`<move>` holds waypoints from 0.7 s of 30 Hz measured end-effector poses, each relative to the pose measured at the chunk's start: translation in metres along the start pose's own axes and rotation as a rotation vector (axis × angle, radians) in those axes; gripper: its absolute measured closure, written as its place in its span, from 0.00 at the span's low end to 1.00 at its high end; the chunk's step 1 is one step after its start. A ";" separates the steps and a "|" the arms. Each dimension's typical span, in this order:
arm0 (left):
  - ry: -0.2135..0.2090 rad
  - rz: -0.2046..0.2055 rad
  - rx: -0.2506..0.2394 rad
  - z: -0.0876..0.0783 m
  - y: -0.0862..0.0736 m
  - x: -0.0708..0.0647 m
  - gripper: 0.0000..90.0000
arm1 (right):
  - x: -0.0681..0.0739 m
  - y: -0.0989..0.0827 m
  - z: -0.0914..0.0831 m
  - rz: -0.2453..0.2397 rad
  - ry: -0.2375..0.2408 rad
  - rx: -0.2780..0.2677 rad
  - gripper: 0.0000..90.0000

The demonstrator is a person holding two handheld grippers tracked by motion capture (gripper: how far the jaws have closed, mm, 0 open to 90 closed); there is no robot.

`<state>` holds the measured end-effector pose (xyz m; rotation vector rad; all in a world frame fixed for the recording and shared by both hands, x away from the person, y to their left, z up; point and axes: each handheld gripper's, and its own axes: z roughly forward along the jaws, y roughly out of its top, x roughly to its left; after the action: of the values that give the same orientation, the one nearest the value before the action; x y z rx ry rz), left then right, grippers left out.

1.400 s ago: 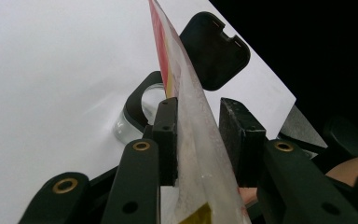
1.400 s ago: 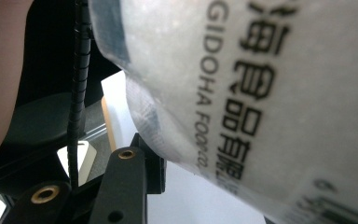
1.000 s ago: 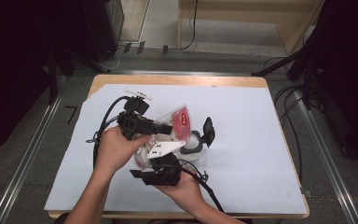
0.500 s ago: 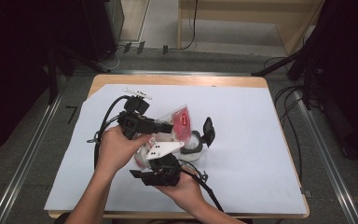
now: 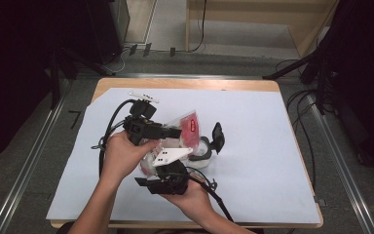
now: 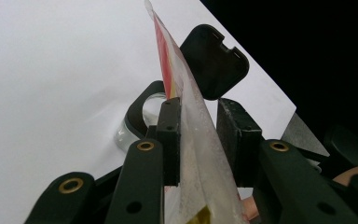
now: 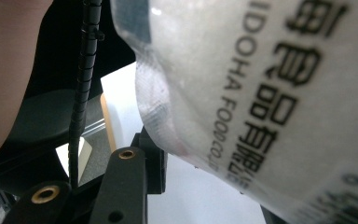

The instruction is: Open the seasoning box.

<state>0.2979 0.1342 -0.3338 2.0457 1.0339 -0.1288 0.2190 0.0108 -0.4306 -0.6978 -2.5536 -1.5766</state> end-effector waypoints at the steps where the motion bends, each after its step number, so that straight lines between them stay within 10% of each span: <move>1: 0.000 0.000 -0.001 0.000 0.000 0.000 0.80 | 0.000 0.000 0.000 -0.001 -0.002 0.002 0.70; 21: 0.009 0.009 -0.005 0.000 0.000 -0.002 0.78 | -0.001 0.001 0.000 -0.002 0.000 0.006 0.70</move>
<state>0.2966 0.1328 -0.3326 2.0482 1.0299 -0.1126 0.2198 0.0105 -0.4299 -0.6952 -2.5585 -1.5685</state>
